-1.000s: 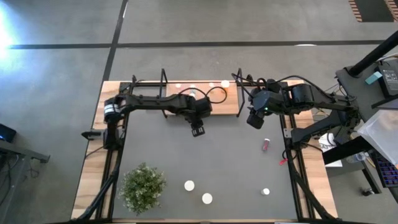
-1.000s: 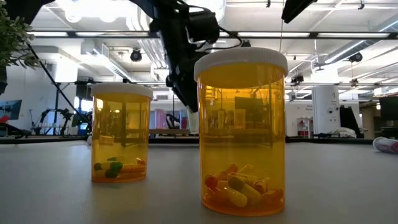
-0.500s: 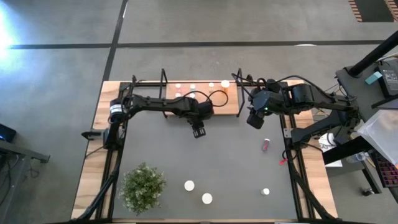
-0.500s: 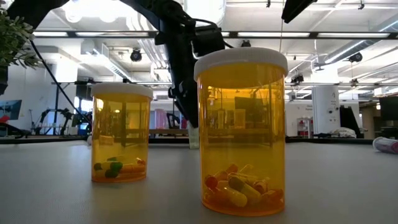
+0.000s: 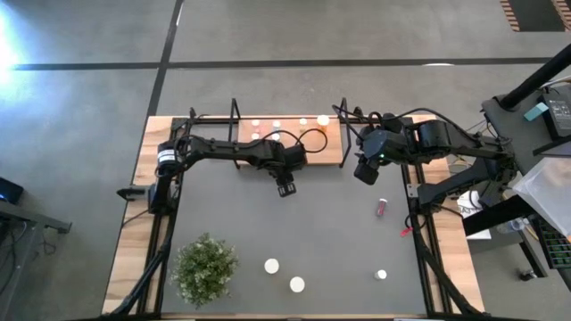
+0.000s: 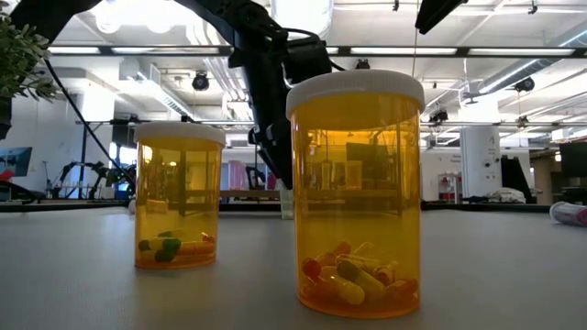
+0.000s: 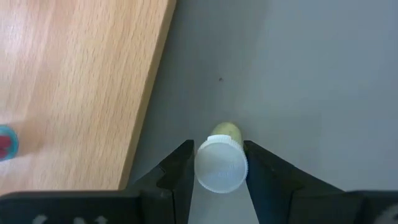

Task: Pick and place medicine bottles onto shelf by color
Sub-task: Move the left yellow pill bottle to the center, then put the left yellow pill bottle on the shelf aligned with the other yellow pill bottle

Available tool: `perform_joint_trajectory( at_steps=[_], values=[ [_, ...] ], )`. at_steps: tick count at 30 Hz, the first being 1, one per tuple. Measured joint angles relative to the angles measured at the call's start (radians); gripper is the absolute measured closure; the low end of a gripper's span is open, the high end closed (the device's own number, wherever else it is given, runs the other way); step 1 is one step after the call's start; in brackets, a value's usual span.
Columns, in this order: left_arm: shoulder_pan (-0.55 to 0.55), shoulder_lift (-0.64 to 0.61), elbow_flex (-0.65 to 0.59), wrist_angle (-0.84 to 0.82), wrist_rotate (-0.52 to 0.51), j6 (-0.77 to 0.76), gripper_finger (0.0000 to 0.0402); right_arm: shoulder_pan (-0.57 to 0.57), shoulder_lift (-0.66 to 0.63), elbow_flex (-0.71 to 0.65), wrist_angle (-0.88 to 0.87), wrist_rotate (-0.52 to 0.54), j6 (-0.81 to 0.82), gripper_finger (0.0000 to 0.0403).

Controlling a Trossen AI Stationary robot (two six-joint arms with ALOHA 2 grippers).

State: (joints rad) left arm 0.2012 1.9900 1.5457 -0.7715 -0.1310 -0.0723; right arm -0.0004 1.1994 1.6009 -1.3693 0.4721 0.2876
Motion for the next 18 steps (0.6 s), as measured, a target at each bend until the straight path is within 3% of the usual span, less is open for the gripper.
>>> perform_joint_trajectory(
  at_steps=[7,18],
  values=[
    [0.0,0.0,-0.001,0.012,0.0,-0.01,0.026,0.0,0.0,0.0,0.0,0.0,0.0,0.0184],
    [0.0,-0.053,0.024,0.028,0.004,-0.16,0.0226,0.0,0.0,0.0,0.0,0.0,0.0,0.0184]
  ],
)
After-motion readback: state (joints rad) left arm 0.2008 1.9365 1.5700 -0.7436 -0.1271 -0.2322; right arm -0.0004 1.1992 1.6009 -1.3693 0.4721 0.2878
